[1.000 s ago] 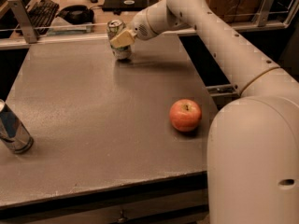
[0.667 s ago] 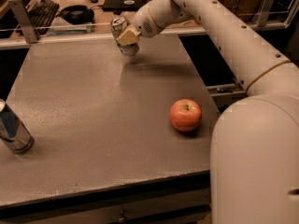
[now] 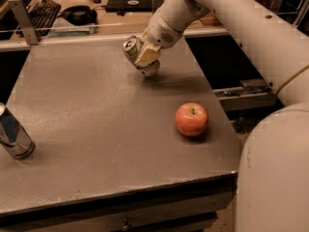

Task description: Knock 7up can over

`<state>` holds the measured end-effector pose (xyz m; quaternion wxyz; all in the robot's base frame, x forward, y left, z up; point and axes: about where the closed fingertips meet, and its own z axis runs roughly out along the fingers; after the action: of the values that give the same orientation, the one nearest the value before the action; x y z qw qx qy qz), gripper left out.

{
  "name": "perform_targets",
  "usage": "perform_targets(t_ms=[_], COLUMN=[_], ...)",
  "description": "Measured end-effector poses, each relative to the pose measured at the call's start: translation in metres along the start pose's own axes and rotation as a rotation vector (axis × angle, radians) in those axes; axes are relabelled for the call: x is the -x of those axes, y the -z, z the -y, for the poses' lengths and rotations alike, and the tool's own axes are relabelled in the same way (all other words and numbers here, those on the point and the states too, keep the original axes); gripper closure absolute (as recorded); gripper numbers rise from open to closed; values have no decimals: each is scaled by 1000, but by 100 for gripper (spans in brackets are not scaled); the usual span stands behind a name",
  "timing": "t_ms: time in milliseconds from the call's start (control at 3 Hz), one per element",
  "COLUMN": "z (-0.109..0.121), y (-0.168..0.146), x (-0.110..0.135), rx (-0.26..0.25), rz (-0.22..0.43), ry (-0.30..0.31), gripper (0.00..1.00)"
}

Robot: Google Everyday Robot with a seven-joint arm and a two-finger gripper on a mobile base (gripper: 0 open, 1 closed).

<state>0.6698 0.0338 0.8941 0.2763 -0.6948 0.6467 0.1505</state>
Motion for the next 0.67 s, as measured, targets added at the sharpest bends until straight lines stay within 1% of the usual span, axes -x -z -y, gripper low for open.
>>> perform_targets(t_ms=[333, 667], z=[-38, -73], y=[4, 2], x=[-17, -30], rx=[95, 227], rz=[-116, -228], ry=[107, 236], gripper=[100, 100])
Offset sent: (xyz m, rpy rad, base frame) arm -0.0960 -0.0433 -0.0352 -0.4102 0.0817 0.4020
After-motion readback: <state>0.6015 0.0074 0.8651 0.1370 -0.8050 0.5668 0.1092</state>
